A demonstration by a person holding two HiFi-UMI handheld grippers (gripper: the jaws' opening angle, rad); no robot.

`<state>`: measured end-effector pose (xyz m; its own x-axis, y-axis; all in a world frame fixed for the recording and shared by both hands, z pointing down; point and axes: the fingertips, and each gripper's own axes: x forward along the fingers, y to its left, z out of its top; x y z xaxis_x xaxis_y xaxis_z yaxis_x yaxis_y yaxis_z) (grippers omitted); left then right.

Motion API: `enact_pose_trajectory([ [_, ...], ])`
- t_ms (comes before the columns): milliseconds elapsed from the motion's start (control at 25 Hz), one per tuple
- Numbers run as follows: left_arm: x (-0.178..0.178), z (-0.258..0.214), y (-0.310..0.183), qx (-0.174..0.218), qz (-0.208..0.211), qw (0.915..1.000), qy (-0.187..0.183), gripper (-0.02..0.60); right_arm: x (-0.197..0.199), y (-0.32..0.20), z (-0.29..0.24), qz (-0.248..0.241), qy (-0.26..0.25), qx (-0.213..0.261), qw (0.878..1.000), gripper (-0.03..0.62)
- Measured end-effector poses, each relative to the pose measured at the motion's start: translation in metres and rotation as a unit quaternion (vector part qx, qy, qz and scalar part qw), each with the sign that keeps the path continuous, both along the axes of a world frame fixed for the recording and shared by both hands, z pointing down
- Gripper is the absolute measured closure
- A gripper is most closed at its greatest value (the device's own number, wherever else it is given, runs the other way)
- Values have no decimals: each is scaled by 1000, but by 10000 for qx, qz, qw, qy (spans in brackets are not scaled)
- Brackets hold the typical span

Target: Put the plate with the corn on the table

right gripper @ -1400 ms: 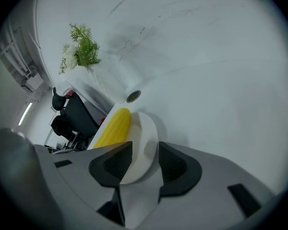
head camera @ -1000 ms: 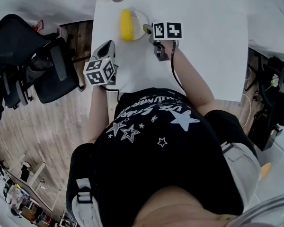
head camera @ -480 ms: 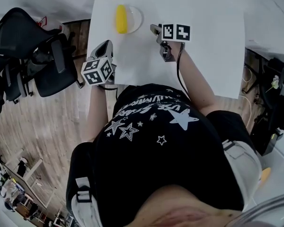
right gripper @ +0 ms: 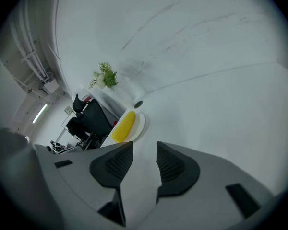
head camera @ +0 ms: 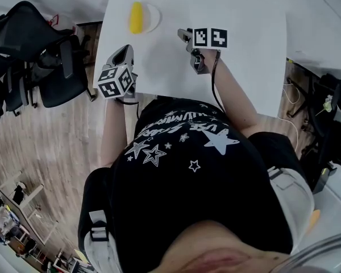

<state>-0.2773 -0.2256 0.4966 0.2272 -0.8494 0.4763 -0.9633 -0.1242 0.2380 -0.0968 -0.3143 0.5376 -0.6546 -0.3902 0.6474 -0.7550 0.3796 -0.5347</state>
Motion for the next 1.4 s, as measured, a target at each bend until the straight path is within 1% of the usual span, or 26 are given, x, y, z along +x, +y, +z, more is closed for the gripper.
enact_pose_trajectory([
  [240,30,-20,27,159,-233,9996,-85,575,26,22,-13,-291,-18,123,9995,466],
  [400,49,-25,54,155,-393,9991,-106,575,42,44,-18,-441,-62,126,9989,501],
  [640,83,-27,96,114,-606,9980,-108,575,69,76,-23,-813,-7,182,9965,561],
  [720,94,-28,109,119,-687,9975,-110,575,78,86,-22,-909,23,205,9956,576],
  [800,103,-29,120,141,-780,9968,-85,575,82,95,-25,-1013,-58,230,9946,582],
  [960,116,-27,145,141,-970,9952,-50,575,82,123,-31,-1440,-280,279,9888,588],
  [1160,136,-25,171,148,-1208,9926,2,575,92,152,-32,-2036,-195,504,9776,588],
  [1400,148,-33,196,172,-1462,9891,-46,575,100,175,-32,-2390,-232,569,9691,588],
])
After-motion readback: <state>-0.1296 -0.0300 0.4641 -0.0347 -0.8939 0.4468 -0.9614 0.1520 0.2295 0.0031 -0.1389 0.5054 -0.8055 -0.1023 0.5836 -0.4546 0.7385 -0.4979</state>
